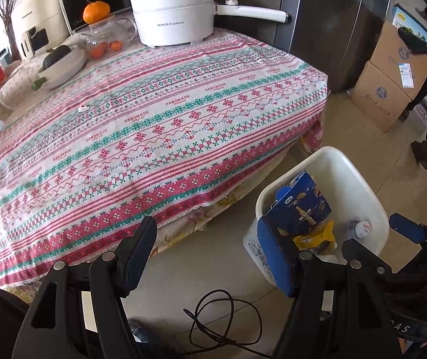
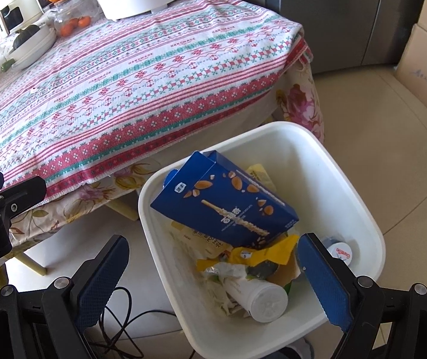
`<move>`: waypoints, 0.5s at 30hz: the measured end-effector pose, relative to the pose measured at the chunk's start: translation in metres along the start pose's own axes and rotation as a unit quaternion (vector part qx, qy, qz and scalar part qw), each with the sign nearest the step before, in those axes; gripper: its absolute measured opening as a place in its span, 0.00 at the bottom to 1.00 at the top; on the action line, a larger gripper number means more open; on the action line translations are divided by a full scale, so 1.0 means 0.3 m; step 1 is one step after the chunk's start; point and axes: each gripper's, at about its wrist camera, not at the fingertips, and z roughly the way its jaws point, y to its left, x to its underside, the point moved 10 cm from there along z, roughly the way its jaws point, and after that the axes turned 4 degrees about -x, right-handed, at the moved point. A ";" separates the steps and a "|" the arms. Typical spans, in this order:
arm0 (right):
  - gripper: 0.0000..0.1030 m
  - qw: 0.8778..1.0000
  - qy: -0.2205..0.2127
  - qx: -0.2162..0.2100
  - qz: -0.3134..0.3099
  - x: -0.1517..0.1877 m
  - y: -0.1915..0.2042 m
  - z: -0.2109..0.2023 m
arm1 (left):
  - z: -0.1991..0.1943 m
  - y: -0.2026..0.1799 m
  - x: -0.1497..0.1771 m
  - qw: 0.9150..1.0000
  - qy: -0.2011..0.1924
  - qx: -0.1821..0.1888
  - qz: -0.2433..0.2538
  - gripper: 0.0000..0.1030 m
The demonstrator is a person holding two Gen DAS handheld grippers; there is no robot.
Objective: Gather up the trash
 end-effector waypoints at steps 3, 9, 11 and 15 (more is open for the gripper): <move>0.92 1.000 0.000 0.000 0.000 0.000 0.000 0.001 | 0.004 -0.003 0.005 1.000 0.003 0.001 0.001 0.70; 0.92 1.000 0.002 0.001 0.000 0.005 -0.002 0.005 | 0.004 -0.012 0.010 1.000 0.004 0.004 0.004 0.70; 0.92 1.000 0.003 0.001 0.000 0.006 -0.002 0.004 | 0.005 -0.013 0.010 1.000 0.004 0.004 0.004 0.70; 0.92 1.000 0.003 0.001 0.000 0.006 -0.002 0.005 | 0.005 -0.016 0.013 1.000 0.006 0.005 0.004 0.71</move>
